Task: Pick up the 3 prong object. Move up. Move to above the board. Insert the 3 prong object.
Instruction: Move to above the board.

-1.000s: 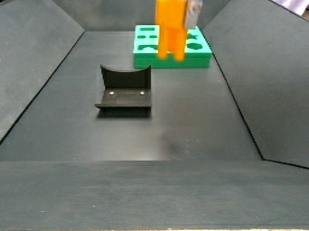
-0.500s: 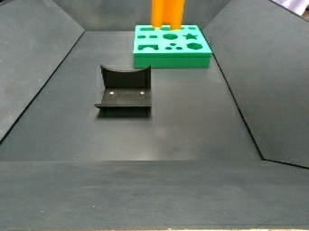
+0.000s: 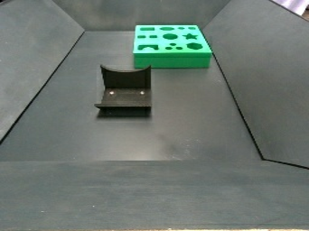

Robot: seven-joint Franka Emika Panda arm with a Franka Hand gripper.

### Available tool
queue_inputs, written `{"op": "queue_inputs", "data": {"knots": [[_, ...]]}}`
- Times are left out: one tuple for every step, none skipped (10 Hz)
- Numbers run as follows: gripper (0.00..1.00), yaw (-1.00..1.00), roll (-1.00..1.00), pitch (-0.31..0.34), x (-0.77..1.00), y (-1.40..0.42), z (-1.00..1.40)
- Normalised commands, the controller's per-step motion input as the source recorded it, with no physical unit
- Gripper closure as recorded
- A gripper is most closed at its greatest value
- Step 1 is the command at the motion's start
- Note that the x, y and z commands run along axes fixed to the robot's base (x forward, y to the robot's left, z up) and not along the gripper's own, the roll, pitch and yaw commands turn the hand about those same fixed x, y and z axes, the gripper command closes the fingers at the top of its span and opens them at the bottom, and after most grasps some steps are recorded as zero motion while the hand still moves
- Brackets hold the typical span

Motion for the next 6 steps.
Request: {"op": "queue_inputs", "data": {"knots": [[1.0,1.0,0.01,0.125,-0.03,-1.0,0.17],[1.0,1.0,0.01,0.129,-0.02,-1.0,0.17],[1.0,1.0,0.0,0.135,-0.02,-1.0,0.18],[1.0,1.0,0.0,0.138,-0.01,-1.0,0.18],[1.0,1.0,0.0,0.153,0.01,-1.0,0.18],[1.0,1.0,-0.01,0.167,0.02,-1.0,0.18]]}}
